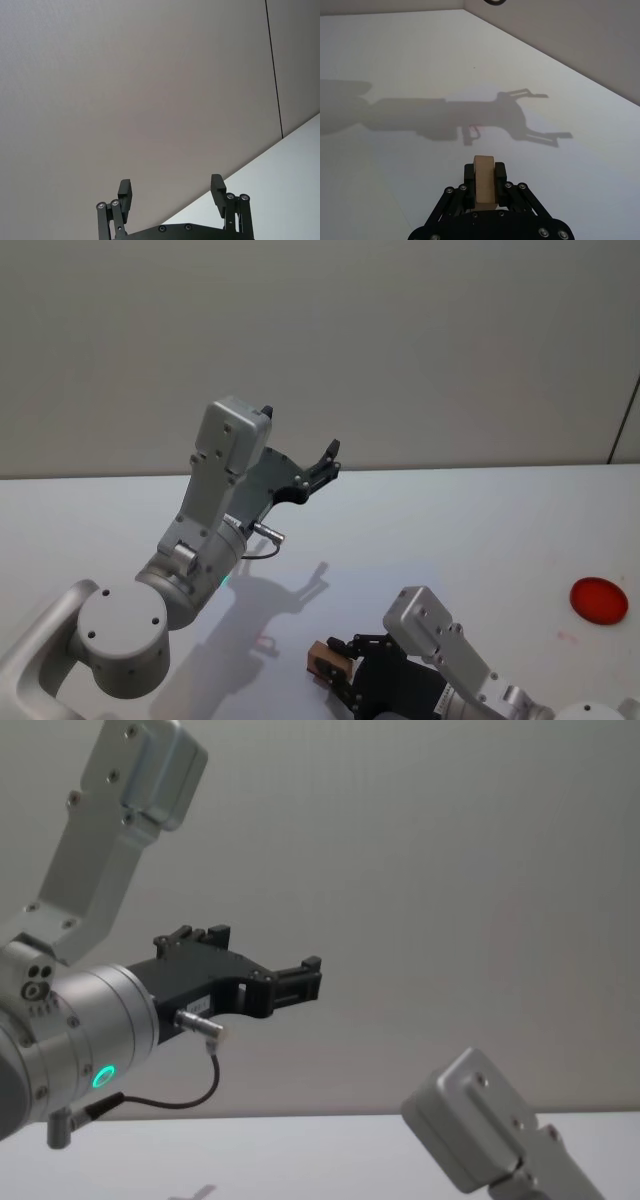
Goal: Use the one hand to pick up the stamp and affix it onto the A4 paper.
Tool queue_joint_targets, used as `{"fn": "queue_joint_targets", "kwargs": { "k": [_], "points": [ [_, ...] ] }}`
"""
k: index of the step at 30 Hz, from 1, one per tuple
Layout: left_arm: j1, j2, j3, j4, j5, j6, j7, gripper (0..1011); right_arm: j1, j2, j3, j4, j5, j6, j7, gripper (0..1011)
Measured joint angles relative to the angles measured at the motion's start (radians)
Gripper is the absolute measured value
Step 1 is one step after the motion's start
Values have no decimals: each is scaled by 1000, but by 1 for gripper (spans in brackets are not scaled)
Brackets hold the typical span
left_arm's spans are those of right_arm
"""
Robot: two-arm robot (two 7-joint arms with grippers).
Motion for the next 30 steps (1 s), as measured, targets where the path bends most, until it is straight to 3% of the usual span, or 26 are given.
{"fn": "queue_joint_targets", "kwargs": {
  "k": [17, 30],
  "points": [
    [0, 0, 0, 0, 0, 0, 0, 1001, -8, 13, -4, -5, -6, 13, -7, 224],
    [0, 0, 0, 0, 0, 0, 0, 1001, -29, 28, 2, -79, 92, 70, -5, 224]
  ]
}}
